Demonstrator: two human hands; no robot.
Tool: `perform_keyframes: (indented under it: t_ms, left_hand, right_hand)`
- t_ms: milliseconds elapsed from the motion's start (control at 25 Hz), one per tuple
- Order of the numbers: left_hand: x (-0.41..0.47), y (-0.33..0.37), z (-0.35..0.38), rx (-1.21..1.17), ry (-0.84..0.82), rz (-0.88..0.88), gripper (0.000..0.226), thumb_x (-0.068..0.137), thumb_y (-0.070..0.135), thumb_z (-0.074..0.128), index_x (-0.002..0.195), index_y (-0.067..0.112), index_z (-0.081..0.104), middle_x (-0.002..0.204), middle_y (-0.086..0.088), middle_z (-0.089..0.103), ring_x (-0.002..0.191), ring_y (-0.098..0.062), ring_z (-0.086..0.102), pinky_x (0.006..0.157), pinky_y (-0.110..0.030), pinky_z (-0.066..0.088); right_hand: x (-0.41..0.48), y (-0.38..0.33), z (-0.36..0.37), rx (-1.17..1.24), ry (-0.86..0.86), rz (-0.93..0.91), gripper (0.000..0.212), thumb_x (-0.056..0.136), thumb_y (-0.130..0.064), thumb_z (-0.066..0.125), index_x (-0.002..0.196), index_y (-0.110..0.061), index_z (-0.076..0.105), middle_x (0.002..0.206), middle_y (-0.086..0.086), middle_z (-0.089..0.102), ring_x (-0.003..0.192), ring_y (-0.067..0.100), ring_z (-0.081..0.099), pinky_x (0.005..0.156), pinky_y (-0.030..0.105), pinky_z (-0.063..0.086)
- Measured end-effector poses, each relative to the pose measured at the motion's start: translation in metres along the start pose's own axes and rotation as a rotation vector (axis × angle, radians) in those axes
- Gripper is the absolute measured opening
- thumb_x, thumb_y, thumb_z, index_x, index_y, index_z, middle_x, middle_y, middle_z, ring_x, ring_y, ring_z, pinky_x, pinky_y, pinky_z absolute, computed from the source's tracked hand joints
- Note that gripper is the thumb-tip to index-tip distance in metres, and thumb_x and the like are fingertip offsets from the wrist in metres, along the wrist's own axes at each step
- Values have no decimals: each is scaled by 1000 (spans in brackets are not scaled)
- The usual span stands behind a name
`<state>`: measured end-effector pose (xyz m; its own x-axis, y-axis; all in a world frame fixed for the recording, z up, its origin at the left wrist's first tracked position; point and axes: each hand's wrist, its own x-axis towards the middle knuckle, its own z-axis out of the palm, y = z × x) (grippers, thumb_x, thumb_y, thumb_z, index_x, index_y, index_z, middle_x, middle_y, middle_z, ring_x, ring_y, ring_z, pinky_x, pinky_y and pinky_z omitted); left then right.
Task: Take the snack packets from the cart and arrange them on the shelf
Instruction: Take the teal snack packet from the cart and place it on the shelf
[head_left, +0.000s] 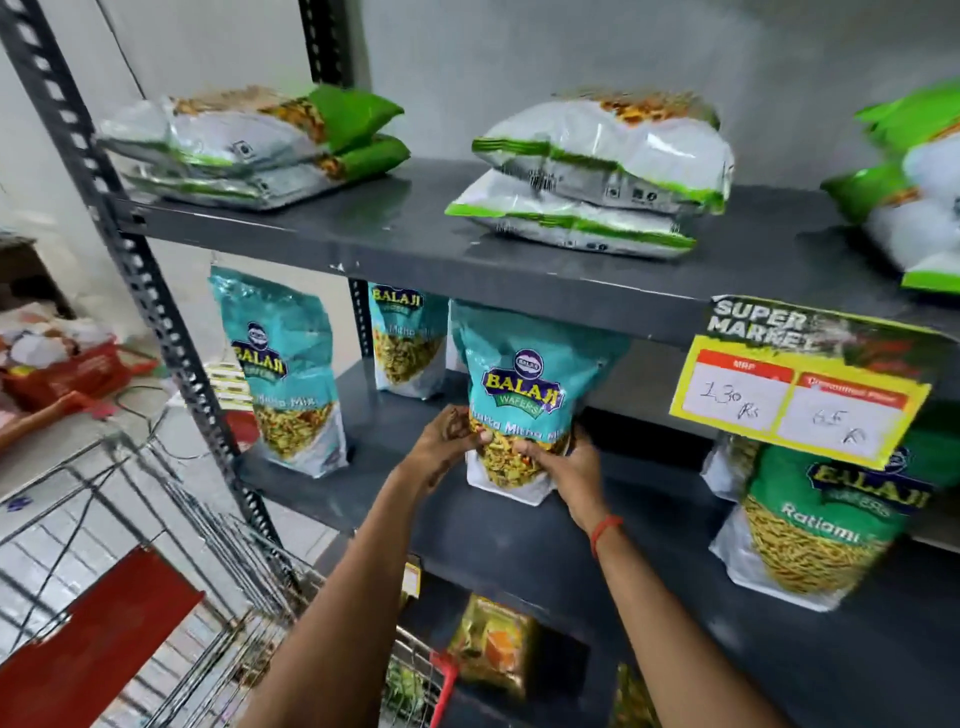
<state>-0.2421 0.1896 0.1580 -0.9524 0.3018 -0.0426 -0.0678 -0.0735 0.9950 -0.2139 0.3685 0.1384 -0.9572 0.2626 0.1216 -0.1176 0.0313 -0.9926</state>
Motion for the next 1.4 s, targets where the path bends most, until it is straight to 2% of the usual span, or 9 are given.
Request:
perform_keyframes:
  t_ms: [80, 320, 520, 720, 960, 1040, 1160, 1280, 1400]
  left_hand:
    - [16, -14, -13, 43, -57, -55, 44, 85, -10, 57, 125, -13, 41, 133, -31, 51, 125, -41, 49, 108, -55, 38]
    - [31, -33, -28, 387, -244, -174, 85, 70, -5, 75, 142, 9, 30, 150, -7, 39, 137, -20, 37, 117, -41, 29]
    - [9, -49, -41, 475, -217, -124, 82, 72, 0, 75, 141, 7, 31, 147, -3, 40, 135, -19, 38, 113, -32, 30]
    - [-26, -59, -58, 440, -230, -122, 82, 74, -5, 72, 142, 8, 28, 138, 5, 41, 134, -17, 37, 108, -26, 31]
    - [-52, -36, -44, 526, -205, -109, 100, 78, 6, 72, 149, 9, 1, 158, -5, 13, 147, -22, 12, 118, -32, 18]
    - [-69, -30, -26, 683, -29, 8, 102, 84, 18, 66, 147, 6, -13, 159, -9, -13, 147, -23, -11, 120, -35, 2]
    - [-97, -24, 24, 924, 190, 441, 80, 93, 18, 48, 144, 12, -13, 155, -4, -15, 145, -18, -13, 120, -35, 0]
    - [-102, -21, 89, 968, 186, 677, 66, 95, 13, 38, 143, 15, -8, 153, 2, -11, 145, -13, -7, 119, -30, 5]
    - [-87, -20, 159, 856, 45, 652, 62, 98, 14, 34, 142, 21, -10, 153, 5, -13, 145, -10, -8, 121, -28, 5]
  right_hand:
    - [7, 11, 1, 9, -23, 33, 58, 66, 4, 83, 118, -2, 58, 111, 11, 67, 88, 15, 67, 71, 9, 57]
    - [4, 40, -10, -145, -192, 112, 88, 62, -2, 87, 137, -12, 43, 128, 1, 57, 108, 6, 60, 90, 15, 48]
    - [-17, 58, -4, -188, -150, 38, 91, 62, -10, 88, 138, -14, 39, 130, -2, 57, 121, 16, 55, 89, 8, 48]
    - [-53, 71, 13, -214, -142, 42, 88, 60, -23, 90, 134, -16, 43, 133, 8, 57, 122, 23, 56, 101, 44, 50]
    - [-68, 47, 18, -171, -160, 73, 96, 63, -25, 89, 141, -21, 33, 140, 2, 51, 130, 19, 50, 104, 36, 47]
    - [-79, 36, 19, -181, -35, 65, 97, 69, -39, 82, 147, -24, 25, 151, 2, 39, 138, 17, 39, 112, 41, 40]
    - [-97, 14, 9, -326, 237, -175, 72, 88, -37, 64, 147, -15, 29, 154, 5, 36, 139, 10, 33, 117, 38, 33]
    - [-104, -11, -19, -395, 395, -425, 52, 95, -18, 55, 141, -2, 38, 149, 14, 42, 139, 20, 38, 116, 33, 32]
    - [-109, -22, -73, -475, 477, -486, 44, 97, -17, 48, 137, 1, 43, 148, 17, 42, 140, 25, 36, 116, 32, 29]
